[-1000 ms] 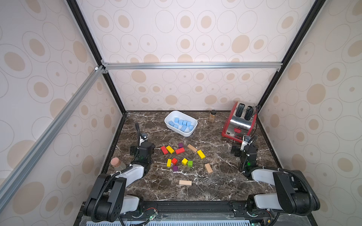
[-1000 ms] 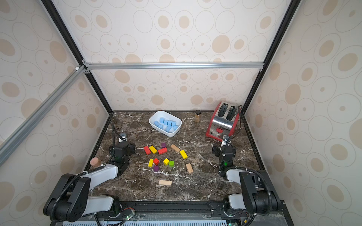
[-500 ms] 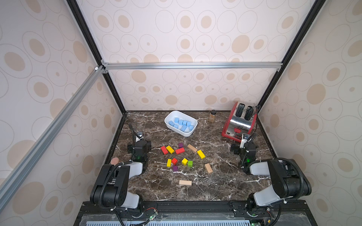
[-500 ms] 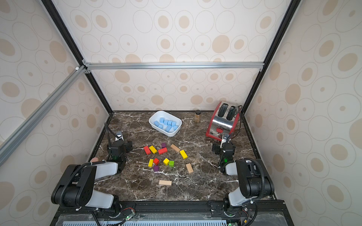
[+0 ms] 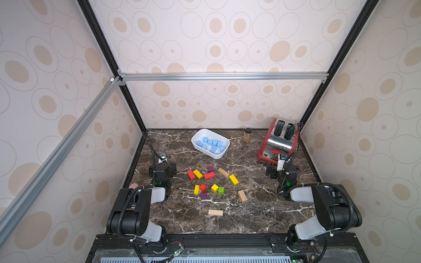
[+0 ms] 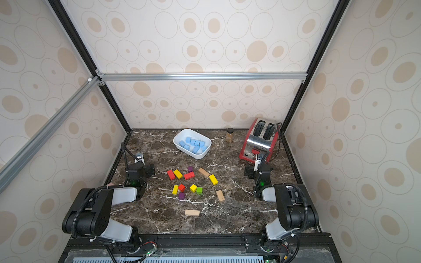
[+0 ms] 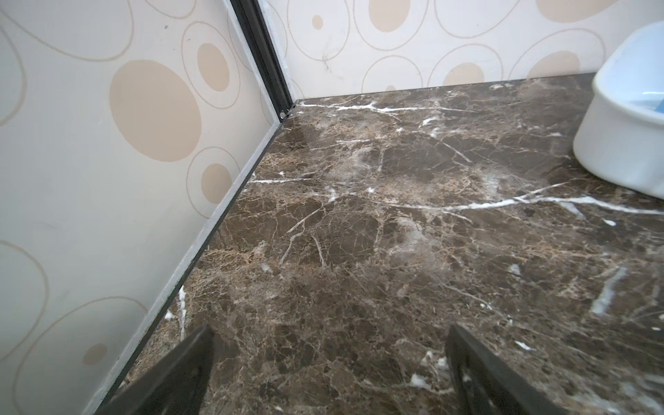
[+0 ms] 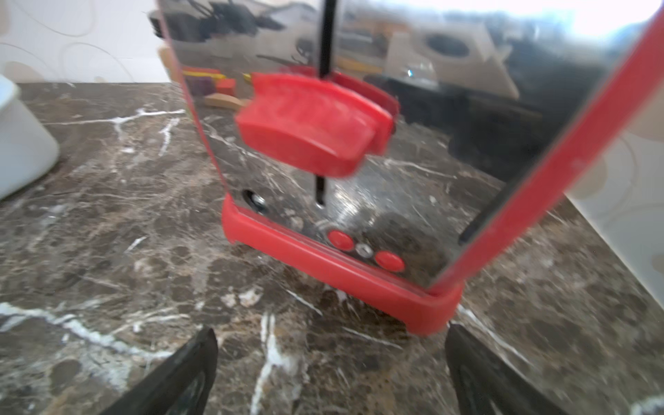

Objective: Pick out the blue building blocks
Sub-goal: Reset both arms

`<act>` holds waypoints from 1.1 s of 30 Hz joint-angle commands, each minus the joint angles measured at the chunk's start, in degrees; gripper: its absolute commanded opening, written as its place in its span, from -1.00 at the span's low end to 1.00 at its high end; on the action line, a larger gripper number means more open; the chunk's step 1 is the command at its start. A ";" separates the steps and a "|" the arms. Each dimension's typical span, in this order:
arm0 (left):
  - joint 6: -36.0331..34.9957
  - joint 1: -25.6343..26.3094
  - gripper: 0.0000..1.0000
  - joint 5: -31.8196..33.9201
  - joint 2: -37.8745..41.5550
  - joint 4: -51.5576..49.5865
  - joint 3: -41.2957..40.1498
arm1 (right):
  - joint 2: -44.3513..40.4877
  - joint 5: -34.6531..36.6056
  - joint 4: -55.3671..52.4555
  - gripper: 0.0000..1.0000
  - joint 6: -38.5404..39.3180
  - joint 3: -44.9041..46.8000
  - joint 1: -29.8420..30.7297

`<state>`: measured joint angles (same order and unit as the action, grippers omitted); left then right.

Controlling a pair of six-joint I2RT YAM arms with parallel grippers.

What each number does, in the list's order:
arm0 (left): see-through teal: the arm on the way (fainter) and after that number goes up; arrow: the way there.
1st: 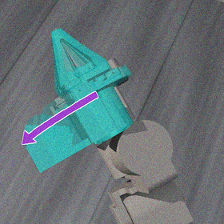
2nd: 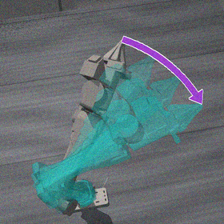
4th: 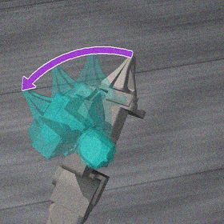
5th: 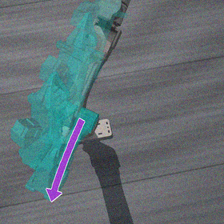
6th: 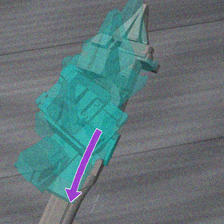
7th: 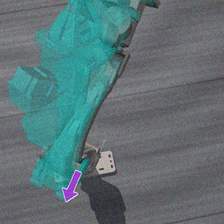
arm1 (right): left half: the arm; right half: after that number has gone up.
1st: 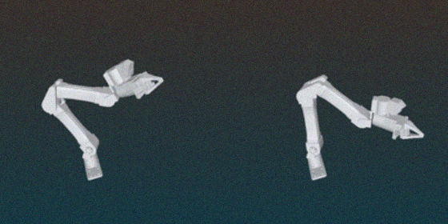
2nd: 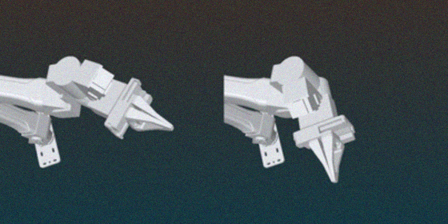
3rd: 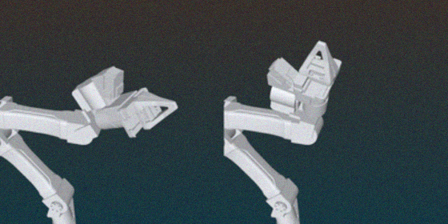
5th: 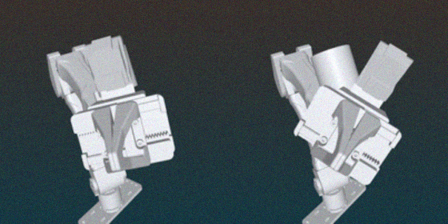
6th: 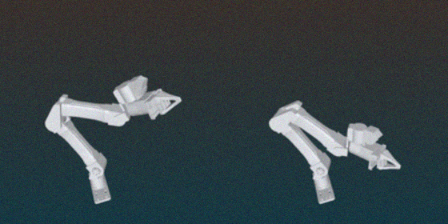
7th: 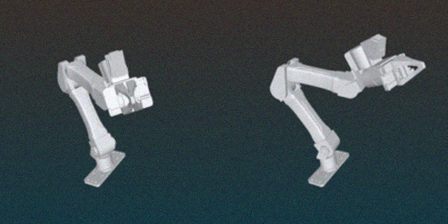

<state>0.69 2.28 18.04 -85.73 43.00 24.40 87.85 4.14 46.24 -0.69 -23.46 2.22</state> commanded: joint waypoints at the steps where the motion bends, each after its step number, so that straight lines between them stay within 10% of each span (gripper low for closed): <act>1: 0.66 -1.42 0.99 -4.46 -1.51 4.42 -0.07 | 0.31 -2.91 -1.21 1.00 1.66 -1.04 -0.20; 33: 1.11 -2.47 0.99 -6.62 -2.51 5.16 0.03 | 0.47 -2.91 -1.23 0.99 1.79 -0.97 -0.20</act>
<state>1.37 0.30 11.66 -88.29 46.26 24.10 87.85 1.63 44.95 0.32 -23.79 2.17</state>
